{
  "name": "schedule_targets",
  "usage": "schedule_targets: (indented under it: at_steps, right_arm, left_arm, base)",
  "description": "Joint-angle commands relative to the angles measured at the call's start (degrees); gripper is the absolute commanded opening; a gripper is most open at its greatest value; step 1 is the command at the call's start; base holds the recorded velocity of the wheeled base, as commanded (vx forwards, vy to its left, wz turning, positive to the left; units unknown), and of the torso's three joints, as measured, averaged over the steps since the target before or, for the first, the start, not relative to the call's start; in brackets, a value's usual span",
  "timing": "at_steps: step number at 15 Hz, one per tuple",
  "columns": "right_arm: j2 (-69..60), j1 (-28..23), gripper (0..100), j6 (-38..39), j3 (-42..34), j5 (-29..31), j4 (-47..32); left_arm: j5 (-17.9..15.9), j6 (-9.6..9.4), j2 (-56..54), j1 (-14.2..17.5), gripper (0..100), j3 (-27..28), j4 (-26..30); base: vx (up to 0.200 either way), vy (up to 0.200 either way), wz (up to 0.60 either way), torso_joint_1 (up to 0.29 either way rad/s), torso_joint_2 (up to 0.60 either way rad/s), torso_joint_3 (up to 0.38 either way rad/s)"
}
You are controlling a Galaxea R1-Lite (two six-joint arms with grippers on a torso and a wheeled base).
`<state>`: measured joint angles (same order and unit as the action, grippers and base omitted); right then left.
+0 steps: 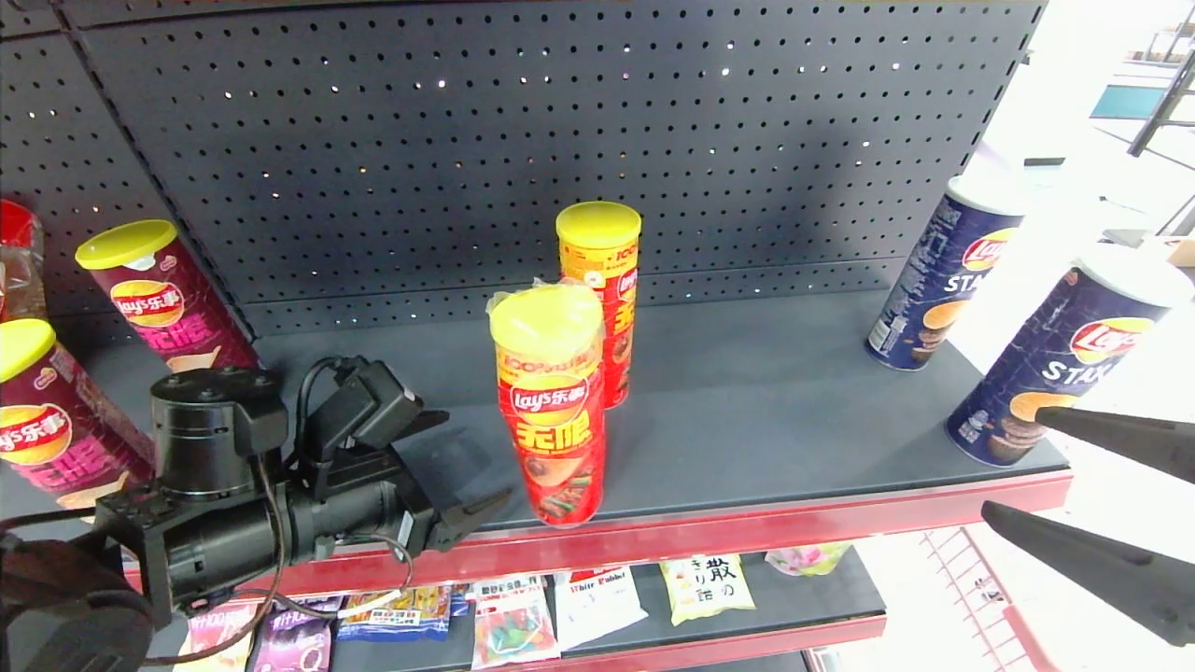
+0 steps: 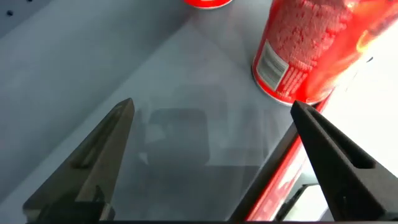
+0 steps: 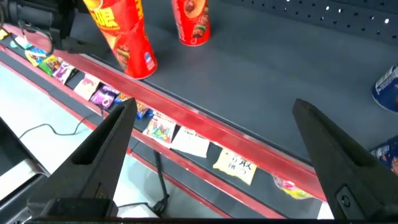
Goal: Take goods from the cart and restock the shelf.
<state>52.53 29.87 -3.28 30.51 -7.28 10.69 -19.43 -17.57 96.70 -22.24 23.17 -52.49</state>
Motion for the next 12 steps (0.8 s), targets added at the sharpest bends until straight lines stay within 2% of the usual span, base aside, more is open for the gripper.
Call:
schedule_targets:
  at_steps: [1,12]
  right_arm:
    - [0.3,0.0,100,-0.1,0.1,0.0,0.0]
    - [0.2,0.0,100,0.0,-0.2,0.1,0.0]
  left_arm:
    - [0.0,-0.01,0.9,-0.5,100,0.7,-0.1]
    - [0.1,0.08,4.2,-1.8,100,4.2,-0.1]
  base:
    - [0.000,0.000,0.00,0.000,0.00,0.000]
    - [0.000,0.000,0.00,0.000,0.00,0.000]
